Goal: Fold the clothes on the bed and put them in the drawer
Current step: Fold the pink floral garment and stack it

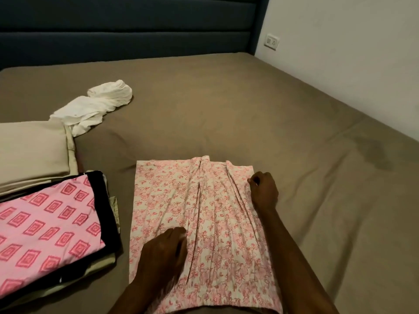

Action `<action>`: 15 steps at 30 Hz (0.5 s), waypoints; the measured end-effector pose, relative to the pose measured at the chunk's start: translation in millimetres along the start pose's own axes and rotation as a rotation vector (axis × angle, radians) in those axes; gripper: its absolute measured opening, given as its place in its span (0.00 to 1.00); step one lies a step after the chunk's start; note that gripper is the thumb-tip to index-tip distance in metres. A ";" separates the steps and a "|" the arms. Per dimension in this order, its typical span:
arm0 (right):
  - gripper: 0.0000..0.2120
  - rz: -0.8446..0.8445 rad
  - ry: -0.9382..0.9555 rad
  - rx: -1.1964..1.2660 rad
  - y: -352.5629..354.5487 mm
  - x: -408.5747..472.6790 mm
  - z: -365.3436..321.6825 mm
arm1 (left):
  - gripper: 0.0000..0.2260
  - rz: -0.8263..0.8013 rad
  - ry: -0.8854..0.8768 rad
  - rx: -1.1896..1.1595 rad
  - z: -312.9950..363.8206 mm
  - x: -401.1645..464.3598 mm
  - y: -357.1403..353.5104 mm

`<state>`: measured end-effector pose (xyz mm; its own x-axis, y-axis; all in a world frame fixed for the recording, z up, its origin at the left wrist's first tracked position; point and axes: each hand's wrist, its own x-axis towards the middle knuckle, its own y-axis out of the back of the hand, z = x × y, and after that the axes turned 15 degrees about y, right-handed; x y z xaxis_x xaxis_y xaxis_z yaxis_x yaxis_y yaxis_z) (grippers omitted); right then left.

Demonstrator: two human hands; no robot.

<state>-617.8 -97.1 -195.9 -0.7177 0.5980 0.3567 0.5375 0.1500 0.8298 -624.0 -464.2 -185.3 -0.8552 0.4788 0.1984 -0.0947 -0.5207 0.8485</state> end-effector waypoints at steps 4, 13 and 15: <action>0.03 0.163 -0.168 0.173 3.0 7.0 10.0 | 0.12 -0.045 0.052 -0.014 -3.4 -8.0 -3.1; 0.05 0.146 -0.370 0.022 21.4 18.6 62.5 | 0.15 -0.042 0.070 -0.031 -9.0 -9.5 -1.9; 0.07 0.138 -0.349 -0.084 26.3 19.8 49.1 | 0.15 -0.036 0.068 -0.036 -9.4 -9.8 -2.1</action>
<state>-596.1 -42.6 -188.1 -0.4395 0.8421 0.3124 0.5703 -0.0071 0.8214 -620.2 -474.4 -193.7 -0.8836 0.4489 0.1333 -0.1433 -0.5301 0.8358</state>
